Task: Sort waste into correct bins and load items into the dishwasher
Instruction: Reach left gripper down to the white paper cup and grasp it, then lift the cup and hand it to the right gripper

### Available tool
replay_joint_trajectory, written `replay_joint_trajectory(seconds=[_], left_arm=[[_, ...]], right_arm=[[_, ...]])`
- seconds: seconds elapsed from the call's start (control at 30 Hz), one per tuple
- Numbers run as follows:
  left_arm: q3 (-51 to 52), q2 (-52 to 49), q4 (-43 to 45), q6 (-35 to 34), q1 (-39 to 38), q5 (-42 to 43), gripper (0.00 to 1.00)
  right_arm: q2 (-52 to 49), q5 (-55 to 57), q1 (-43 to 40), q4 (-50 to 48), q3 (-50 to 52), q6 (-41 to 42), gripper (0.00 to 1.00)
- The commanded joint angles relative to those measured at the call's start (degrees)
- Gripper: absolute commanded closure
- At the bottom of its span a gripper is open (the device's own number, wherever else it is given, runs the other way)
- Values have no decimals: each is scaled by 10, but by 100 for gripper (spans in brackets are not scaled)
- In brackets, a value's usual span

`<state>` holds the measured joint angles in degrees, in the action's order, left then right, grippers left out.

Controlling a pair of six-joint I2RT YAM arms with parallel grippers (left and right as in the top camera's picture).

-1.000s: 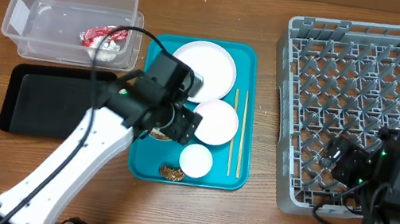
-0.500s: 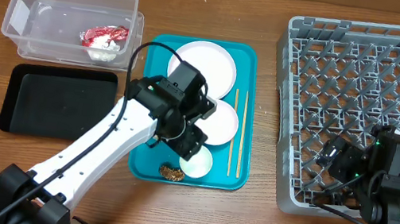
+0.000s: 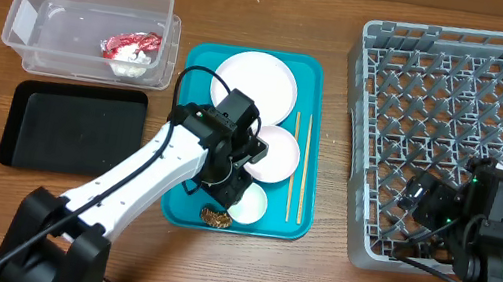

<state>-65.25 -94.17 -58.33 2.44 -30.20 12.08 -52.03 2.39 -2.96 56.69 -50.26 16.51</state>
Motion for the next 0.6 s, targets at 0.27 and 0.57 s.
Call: replay_joint_trajectory(seconds=[0.27, 0.57], left_arm=[[-49, -24, 14, -13, 2, 28, 96], [-183, -24, 4, -6, 70, 197, 96]], right_arm=[[1, 7, -2, 3, -14, 2, 0], [0, 37, -2, -52, -14, 15, 0]])
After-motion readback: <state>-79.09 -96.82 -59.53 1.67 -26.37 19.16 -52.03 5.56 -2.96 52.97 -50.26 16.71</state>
